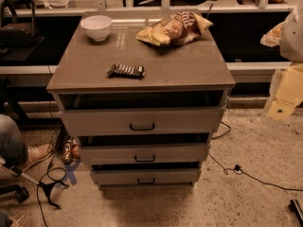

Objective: Open middle drawer

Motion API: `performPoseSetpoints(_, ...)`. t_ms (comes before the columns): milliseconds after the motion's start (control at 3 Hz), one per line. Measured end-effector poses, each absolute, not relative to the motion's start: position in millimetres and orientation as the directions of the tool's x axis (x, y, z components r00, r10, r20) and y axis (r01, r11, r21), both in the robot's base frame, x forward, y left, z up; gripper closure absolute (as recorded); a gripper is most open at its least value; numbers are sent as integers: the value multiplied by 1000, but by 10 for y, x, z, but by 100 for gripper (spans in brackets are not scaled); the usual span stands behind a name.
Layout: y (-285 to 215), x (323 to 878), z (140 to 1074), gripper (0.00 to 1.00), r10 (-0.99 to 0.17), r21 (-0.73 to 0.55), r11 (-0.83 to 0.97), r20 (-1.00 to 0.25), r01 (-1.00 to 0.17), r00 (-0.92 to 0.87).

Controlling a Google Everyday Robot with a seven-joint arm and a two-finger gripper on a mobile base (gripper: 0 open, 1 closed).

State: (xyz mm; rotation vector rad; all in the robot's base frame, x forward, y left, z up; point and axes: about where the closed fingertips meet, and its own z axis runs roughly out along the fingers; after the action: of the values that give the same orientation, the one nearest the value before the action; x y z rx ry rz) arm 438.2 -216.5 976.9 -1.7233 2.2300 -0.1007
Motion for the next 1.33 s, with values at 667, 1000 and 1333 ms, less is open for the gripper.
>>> performPoseSetpoints(667, -2224, 4386, 9640, 0, -955, -233, 277, -176, -932, -240)
performPoseSetpoints(1000, -2315, 4331, 8635, 0, -966, -112, 212, -175, -971, -191)
performPoseSetpoints(1333, -2324, 4175, 7628, 0, -970, 4, 138, -202, -990, -136)
